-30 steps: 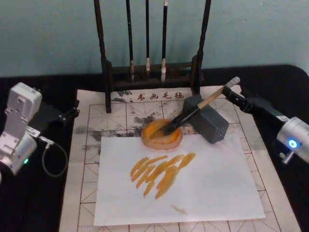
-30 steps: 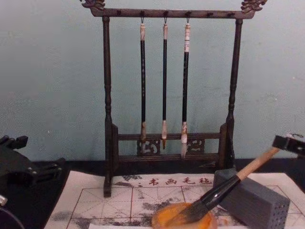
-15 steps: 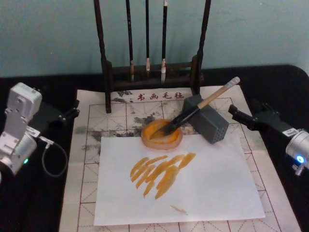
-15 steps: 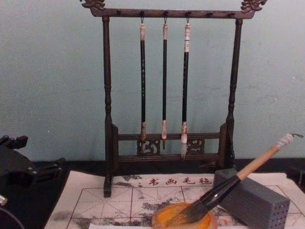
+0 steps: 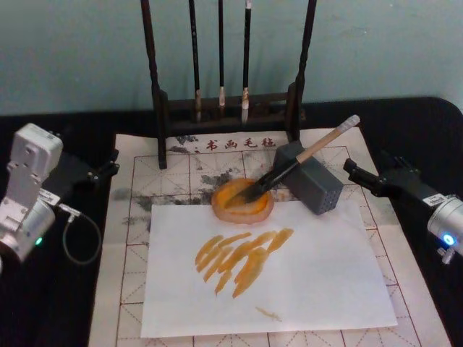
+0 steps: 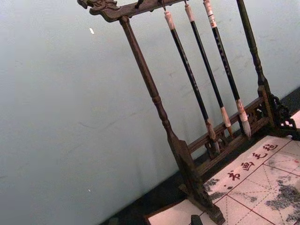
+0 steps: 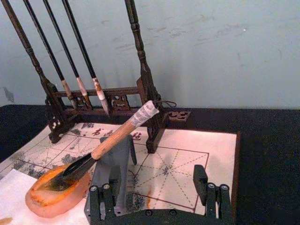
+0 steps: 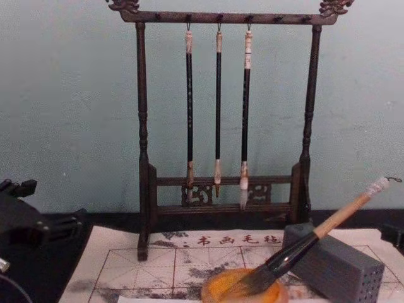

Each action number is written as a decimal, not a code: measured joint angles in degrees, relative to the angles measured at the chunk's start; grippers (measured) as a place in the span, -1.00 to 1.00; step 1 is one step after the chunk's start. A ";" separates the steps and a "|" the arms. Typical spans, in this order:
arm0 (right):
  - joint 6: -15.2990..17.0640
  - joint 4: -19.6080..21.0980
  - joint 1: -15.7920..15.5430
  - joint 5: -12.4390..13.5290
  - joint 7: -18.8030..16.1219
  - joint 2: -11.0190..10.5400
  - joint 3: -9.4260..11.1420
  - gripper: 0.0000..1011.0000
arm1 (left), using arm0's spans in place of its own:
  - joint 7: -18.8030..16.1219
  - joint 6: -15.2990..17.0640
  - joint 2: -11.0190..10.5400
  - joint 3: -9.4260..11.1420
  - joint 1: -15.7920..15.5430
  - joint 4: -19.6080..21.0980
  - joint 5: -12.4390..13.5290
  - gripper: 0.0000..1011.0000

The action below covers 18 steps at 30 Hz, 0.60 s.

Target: Pick up the brush from the inkstone, write on the paper, then place the brush back to its original position.

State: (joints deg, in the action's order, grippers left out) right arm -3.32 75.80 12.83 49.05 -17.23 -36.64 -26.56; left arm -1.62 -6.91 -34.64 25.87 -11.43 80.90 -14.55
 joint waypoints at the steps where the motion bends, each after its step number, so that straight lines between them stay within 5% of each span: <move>1: 0.00 0.00 0.00 0.00 -0.01 -0.01 0.00 0.98 | 0.00 0.00 0.00 0.00 0.00 0.00 0.00 0.98; 18: 0.06 0.05 0.07 0.04 -0.13 -0.12 -0.10 0.98 | 0.00 0.00 0.00 0.00 0.00 0.00 0.00 0.98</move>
State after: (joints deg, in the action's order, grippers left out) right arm -3.26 75.85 12.90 49.09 -17.36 -36.76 -26.66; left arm -1.62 -6.91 -34.64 25.86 -11.43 80.90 -14.55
